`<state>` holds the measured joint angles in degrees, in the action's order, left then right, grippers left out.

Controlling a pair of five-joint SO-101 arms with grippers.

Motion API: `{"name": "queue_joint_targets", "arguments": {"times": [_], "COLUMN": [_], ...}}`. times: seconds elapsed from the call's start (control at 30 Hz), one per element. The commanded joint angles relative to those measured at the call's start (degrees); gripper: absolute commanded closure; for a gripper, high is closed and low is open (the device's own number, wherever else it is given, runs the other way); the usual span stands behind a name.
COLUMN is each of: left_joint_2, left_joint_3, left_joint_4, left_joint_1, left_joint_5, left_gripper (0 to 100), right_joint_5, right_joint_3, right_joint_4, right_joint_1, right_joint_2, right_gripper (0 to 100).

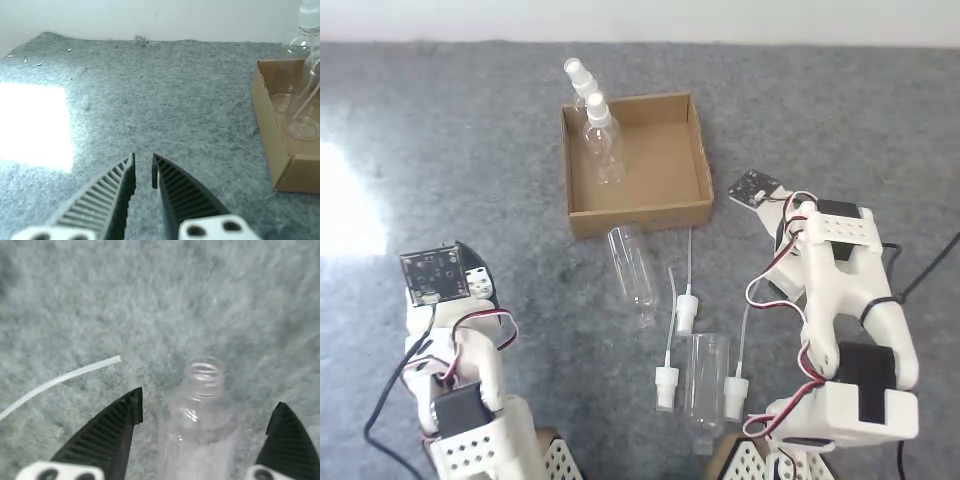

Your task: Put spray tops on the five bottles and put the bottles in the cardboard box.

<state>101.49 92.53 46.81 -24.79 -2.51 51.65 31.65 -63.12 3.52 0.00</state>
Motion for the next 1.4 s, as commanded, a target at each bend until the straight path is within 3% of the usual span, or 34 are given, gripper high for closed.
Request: {"name": "queue_joint_targets", "arguments": {"times": [0.0,0.77,0.97,1.17,1.3,1.37], "left_joint_2": [0.4,0.4,0.4,0.4,0.4,0.4], "left_joint_3": [-0.6,-0.6,-0.6,-0.6,-0.6,-0.6], "left_joint_4": [-2.0,-2.0,-2.0,-2.0,-2.0,-2.0], "left_joint_1": [-0.3,-0.3,-0.2,-0.2,-0.2,-0.2], "left_joint_5": [-0.5,-0.5,-0.5,-0.5,-0.5,-0.5], "left_gripper": [94,94,94,94,94,94], "right_joint_5": [1.2,4.0,4.0,3.8,3.8,3.8], "right_joint_3": [-3.4,-3.5,-5.2,-6.7,-6.4,-6.4], "right_joint_4": [-1.3,-0.7,-0.9,-1.3,-1.4,-1.4], "right_joint_1": [-0.3,3.9,3.9,3.8,3.9,4.0], "right_joint_2": [-2.9,2.1,2.9,2.9,2.9,2.9], "right_gripper": [64.7,64.9,73.1,72.7,64.6,65.6]}}
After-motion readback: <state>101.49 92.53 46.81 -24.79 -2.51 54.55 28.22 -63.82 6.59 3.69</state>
